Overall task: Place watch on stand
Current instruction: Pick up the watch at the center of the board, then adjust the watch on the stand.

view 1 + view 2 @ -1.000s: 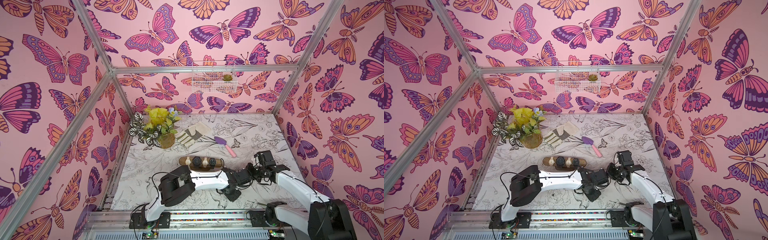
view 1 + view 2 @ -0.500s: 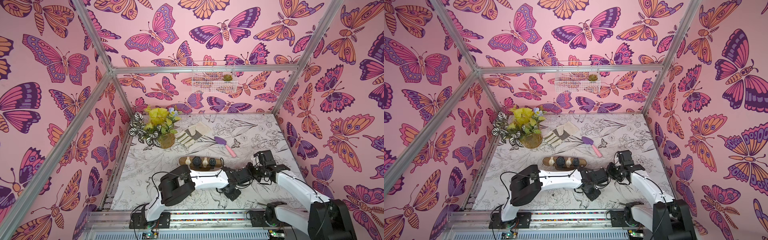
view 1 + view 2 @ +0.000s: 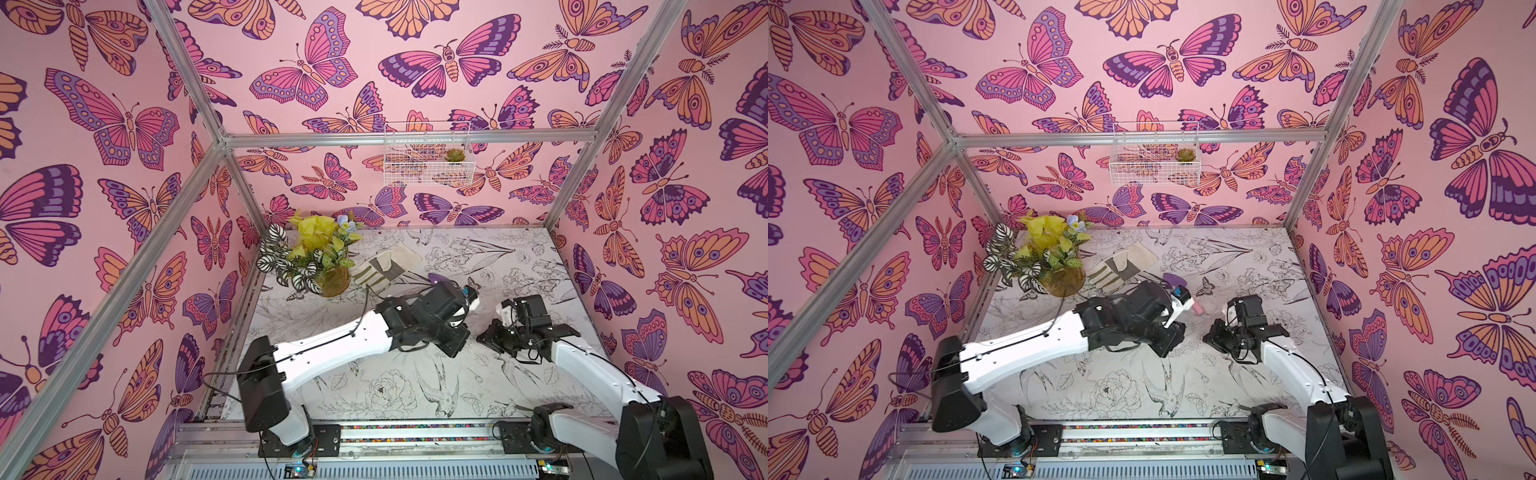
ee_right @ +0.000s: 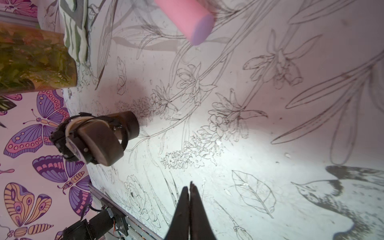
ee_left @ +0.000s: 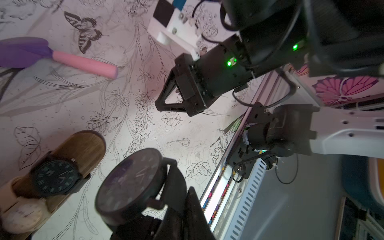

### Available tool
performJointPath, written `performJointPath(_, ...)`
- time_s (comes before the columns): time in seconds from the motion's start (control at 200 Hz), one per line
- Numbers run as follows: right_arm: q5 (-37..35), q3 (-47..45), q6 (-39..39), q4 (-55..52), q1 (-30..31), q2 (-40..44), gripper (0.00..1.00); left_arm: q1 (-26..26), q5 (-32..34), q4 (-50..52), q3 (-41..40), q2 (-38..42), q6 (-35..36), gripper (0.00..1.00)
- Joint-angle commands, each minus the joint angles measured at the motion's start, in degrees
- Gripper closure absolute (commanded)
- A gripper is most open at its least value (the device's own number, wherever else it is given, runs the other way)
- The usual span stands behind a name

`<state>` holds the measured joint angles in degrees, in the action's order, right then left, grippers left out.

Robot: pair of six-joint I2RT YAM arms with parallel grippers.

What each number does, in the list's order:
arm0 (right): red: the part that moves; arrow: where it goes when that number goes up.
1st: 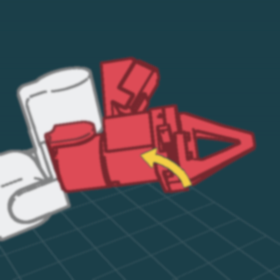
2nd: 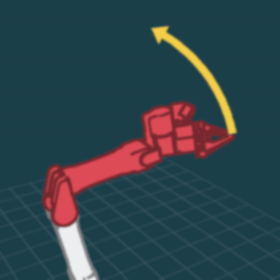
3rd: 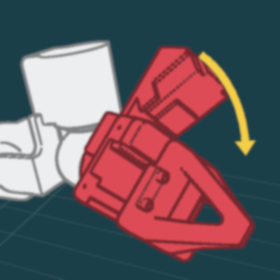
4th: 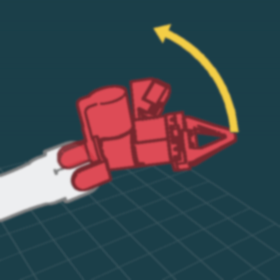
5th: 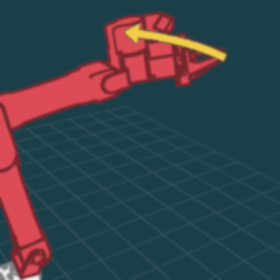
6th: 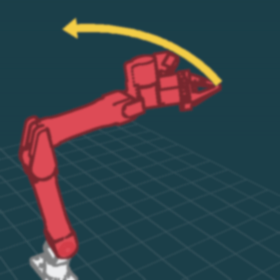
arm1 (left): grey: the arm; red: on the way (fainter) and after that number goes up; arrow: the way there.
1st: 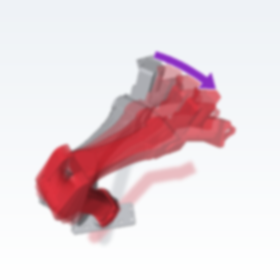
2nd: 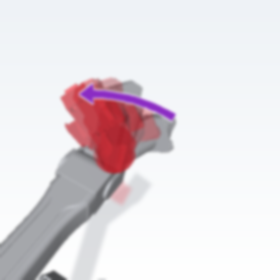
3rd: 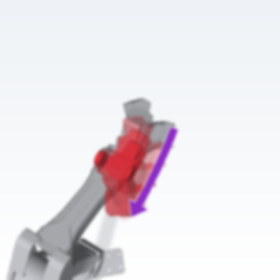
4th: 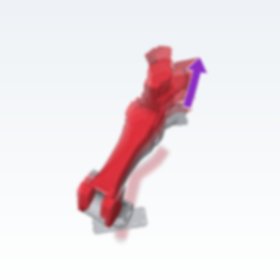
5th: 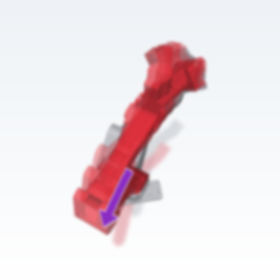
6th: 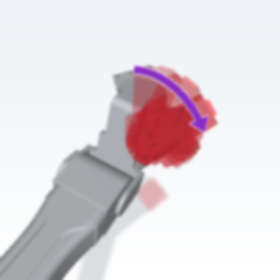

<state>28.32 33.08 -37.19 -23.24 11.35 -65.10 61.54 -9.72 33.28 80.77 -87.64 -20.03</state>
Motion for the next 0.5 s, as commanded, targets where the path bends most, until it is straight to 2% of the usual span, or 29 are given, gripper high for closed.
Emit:
performJointPath(0.0, -2.77, 4.74, 2.5, -2.45, 3.89, -0.19, 0.93, -4.7, -1.38, -0.68, -4.91, 5.77, -2.95, 0.89)
performJointPath(0.235, -3.9, 9.1, 1.42, 1.08, 10.75, -3.91, 0.93, -14.26, -3.72, -3.23, -13.2, 22.51, -5.93, 0.88)
performJointPath(0.366, -4.49, 12.96, 1.77, 2.38, 14.7, -8.66, 0.94, -17.32, -4.61, -3.3, -15.91, 28.05, -6.92, 0.87)
performJointPath(0.496, -4.89, 15.72, 1.29, 3.67, 16.1, -12.56, 0.96, -20.75, -4.95, -2.62, -18.87, 31.28, -7.89, 0.86)
